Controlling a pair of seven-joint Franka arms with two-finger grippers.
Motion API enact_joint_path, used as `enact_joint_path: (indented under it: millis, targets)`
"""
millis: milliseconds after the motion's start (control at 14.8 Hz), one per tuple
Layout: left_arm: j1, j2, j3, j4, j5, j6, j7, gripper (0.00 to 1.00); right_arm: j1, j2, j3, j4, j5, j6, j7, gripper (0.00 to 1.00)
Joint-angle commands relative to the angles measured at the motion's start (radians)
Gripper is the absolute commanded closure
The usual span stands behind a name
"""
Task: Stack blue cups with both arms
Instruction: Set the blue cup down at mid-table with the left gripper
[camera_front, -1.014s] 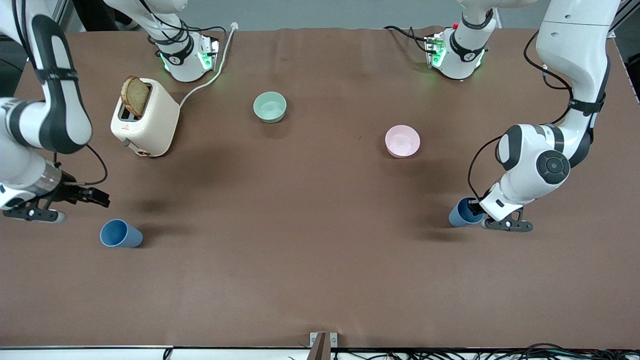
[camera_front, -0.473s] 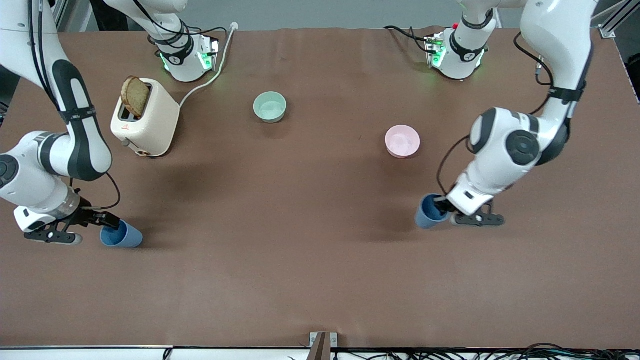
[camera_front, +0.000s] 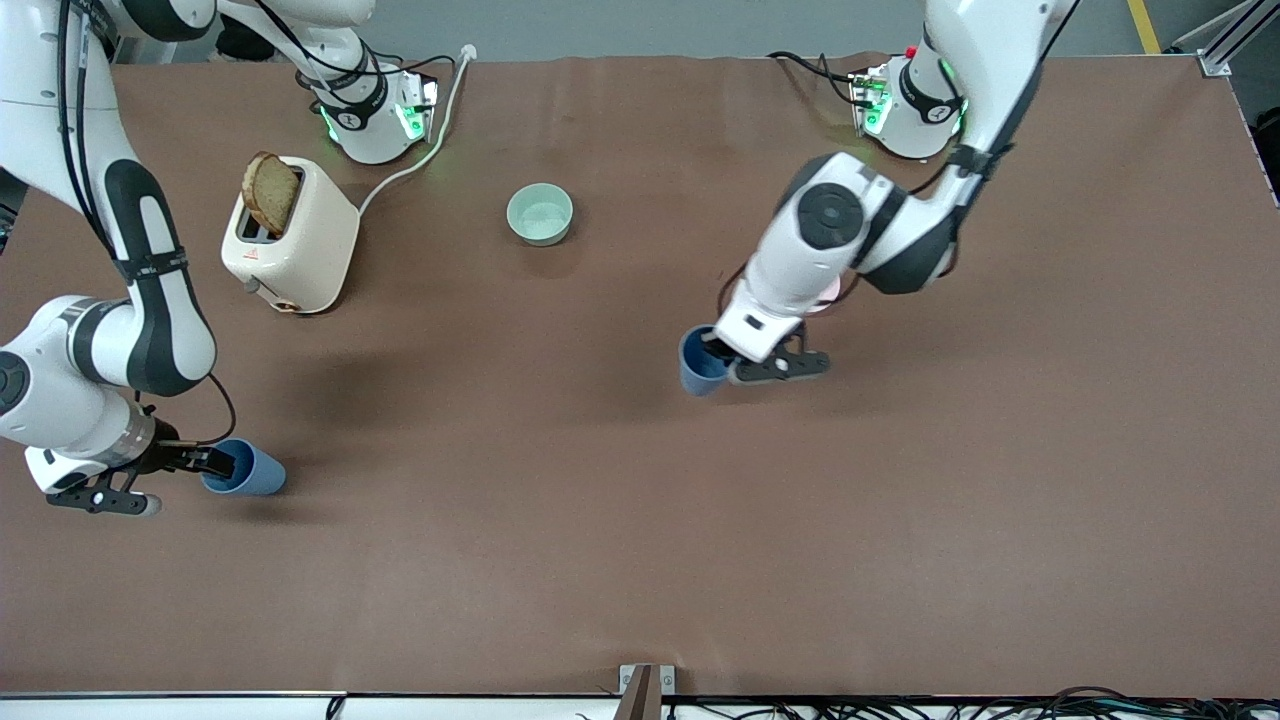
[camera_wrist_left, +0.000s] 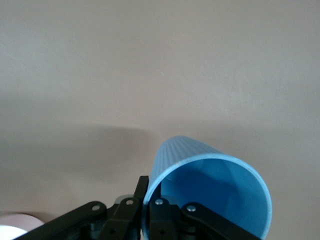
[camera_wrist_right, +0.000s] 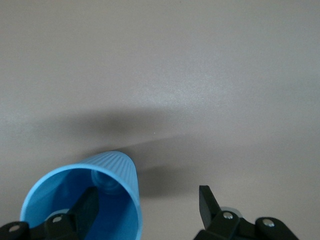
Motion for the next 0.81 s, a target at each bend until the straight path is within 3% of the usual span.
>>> enact_joint_path:
  millis: [0, 68, 135, 203, 608, 743]
  targets:
    - [-0.059, 0.109, 0.004, 0.108, 0.1, -0.017, -0.174, 1.0, -0.017, 0.012, 0.014, 0.021, 0.029, -0.021, -0.005, 0.29]
    - [-0.077, 0.126, 0.004, 0.118, 0.137, -0.017, -0.223, 1.0, -0.016, 0.012, 0.014, 0.019, 0.031, -0.023, -0.005, 0.5]
    - [-0.091, 0.141, 0.004, 0.119, 0.17, -0.017, -0.26, 1.0, -0.016, 0.012, 0.014, 0.015, 0.031, -0.023, -0.005, 0.8]
    - [-0.112, 0.154, 0.004, 0.124, 0.192, -0.017, -0.297, 1.0, -0.014, 0.012, 0.014, 0.012, 0.031, -0.033, -0.005, 0.93]
    - [-0.14, 0.169, 0.004, 0.098, 0.203, -0.024, -0.369, 0.97, -0.005, -0.021, 0.014, 0.012, 0.029, -0.147, -0.002, 0.97]
    - [-0.14, 0.189, 0.004, 0.111, 0.203, -0.024, -0.367, 0.75, -0.004, -0.087, 0.012, 0.012, 0.029, -0.231, 0.0, 0.97]
